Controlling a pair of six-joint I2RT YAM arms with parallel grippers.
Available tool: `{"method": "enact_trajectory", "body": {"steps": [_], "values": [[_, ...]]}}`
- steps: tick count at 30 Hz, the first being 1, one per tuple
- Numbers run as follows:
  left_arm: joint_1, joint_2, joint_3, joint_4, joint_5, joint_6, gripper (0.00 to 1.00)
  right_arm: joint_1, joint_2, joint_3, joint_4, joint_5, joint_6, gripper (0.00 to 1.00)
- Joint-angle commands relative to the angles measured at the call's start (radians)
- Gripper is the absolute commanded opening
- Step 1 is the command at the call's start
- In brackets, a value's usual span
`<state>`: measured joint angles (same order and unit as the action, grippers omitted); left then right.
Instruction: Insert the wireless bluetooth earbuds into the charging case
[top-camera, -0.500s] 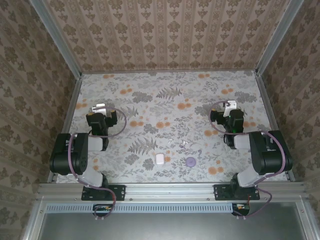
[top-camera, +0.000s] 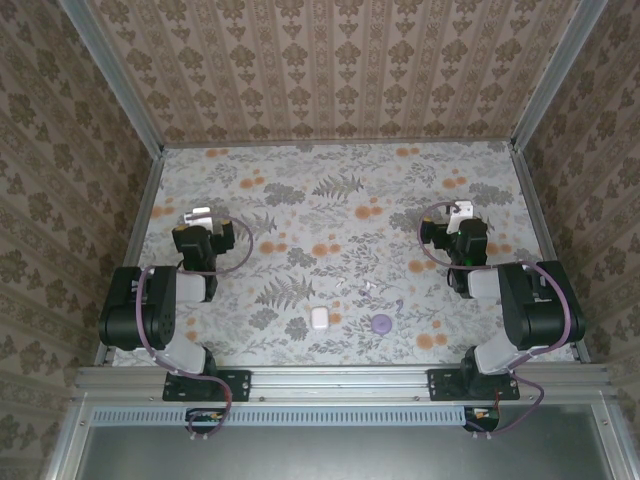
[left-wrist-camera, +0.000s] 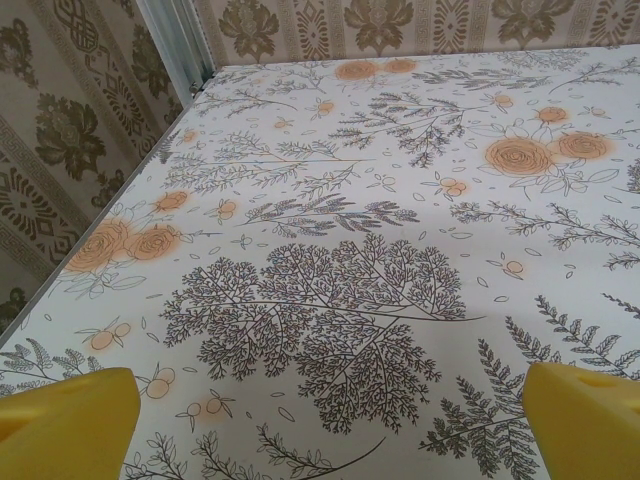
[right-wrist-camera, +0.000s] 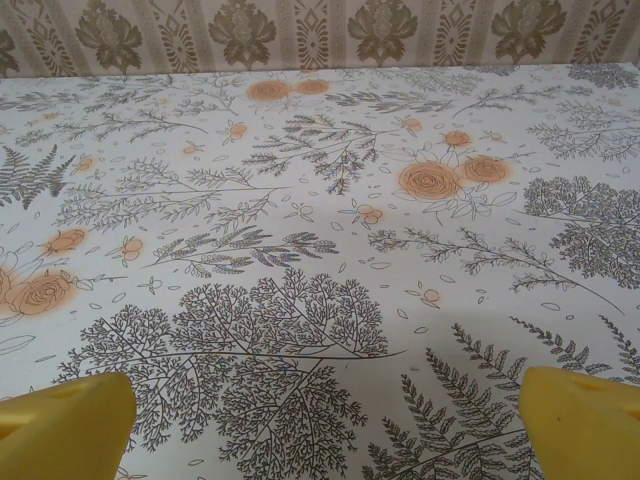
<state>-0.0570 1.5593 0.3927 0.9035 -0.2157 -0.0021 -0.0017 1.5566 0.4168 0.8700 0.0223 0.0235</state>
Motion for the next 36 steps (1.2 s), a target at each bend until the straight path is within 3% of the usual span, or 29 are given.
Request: {"method": "enact_trajectory", "body": {"steps": [1,36], "values": [[0.007,-0.024,-0.006,-0.018,0.013,0.022,1.00,0.006,-0.024,-0.010,-0.011,-0.004,0.007,1.00],[0.007,-0.025,-0.006,-0.020,0.014,0.021,1.00,0.005,-0.034,-0.004,-0.029,-0.025,0.001,1.00]]}}
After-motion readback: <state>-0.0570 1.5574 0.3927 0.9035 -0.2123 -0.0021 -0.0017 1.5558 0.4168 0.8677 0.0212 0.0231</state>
